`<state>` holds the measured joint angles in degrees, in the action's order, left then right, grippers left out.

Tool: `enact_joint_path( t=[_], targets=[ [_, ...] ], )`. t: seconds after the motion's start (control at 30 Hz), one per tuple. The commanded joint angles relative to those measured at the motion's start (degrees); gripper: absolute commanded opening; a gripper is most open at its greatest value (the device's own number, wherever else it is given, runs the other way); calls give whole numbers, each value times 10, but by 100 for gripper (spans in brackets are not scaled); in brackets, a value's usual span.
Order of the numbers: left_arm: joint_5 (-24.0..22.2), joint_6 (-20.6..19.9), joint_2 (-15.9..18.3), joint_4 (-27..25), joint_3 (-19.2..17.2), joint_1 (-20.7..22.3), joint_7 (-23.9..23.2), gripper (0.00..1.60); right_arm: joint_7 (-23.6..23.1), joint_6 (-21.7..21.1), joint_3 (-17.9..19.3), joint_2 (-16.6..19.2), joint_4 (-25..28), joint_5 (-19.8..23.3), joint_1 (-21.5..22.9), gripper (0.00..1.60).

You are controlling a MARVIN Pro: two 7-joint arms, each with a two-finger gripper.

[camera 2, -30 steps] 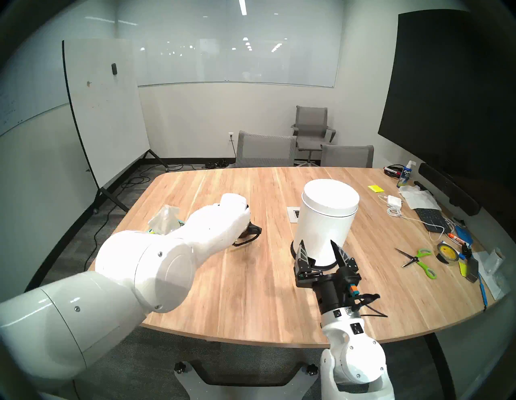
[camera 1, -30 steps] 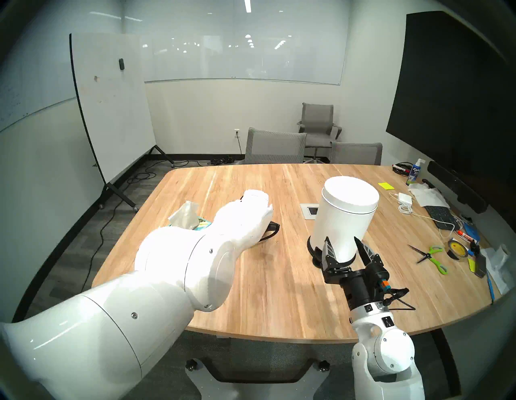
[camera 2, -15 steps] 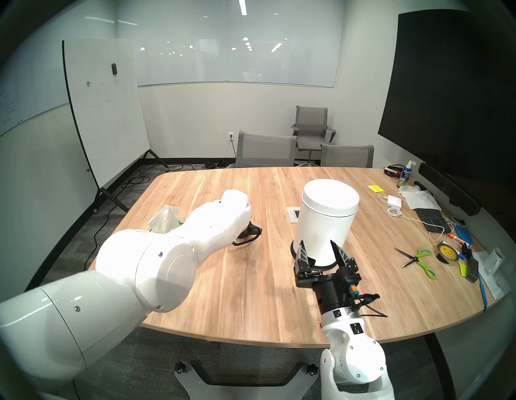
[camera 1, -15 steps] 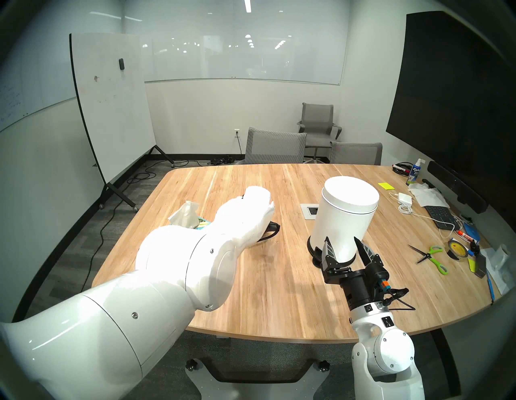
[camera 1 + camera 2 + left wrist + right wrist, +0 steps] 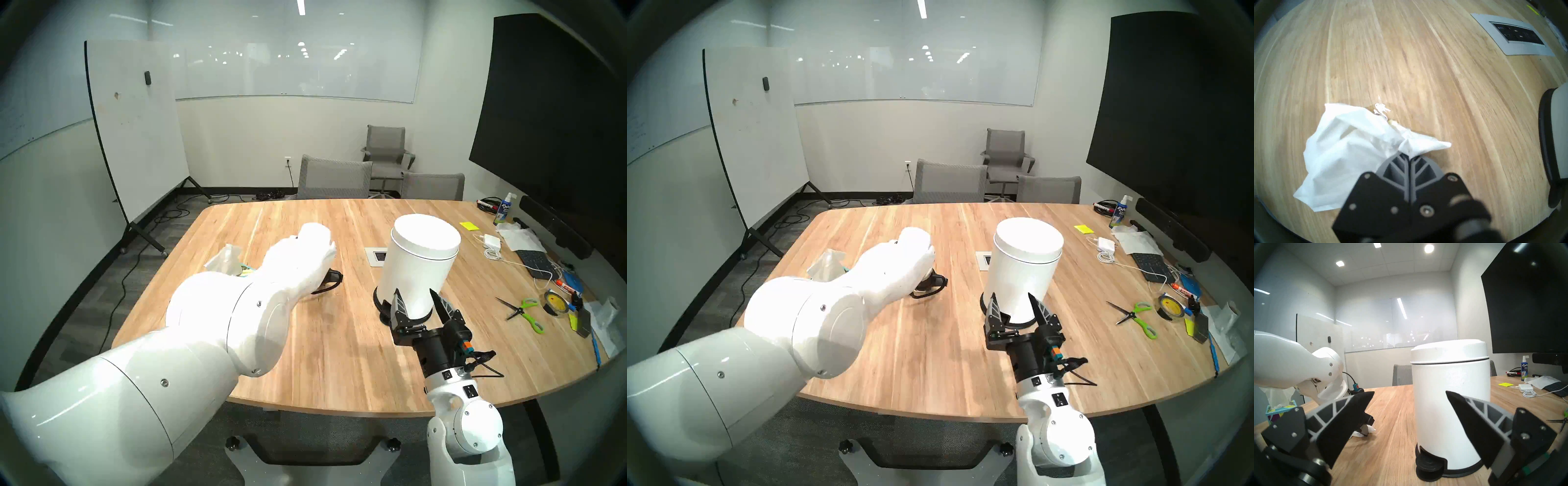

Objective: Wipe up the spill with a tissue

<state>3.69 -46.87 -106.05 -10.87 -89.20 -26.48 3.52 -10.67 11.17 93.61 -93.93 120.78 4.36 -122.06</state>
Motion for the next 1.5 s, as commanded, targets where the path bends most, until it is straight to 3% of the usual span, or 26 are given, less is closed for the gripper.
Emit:
enact_joint_path(
  t=[0.0,0.73,1.47],
  targets=[
    [0,-18,5,-9,-1,14,0,0,0,3,0,1,9,0,4,160],
    [1,-35,50,-28,1,25,-10,0,0,3,0,0,-1,0,6,160],
    [11,-8,81,-52,6,14,-17,0,0,3,0,0,-11,0,8,160]
  ],
)
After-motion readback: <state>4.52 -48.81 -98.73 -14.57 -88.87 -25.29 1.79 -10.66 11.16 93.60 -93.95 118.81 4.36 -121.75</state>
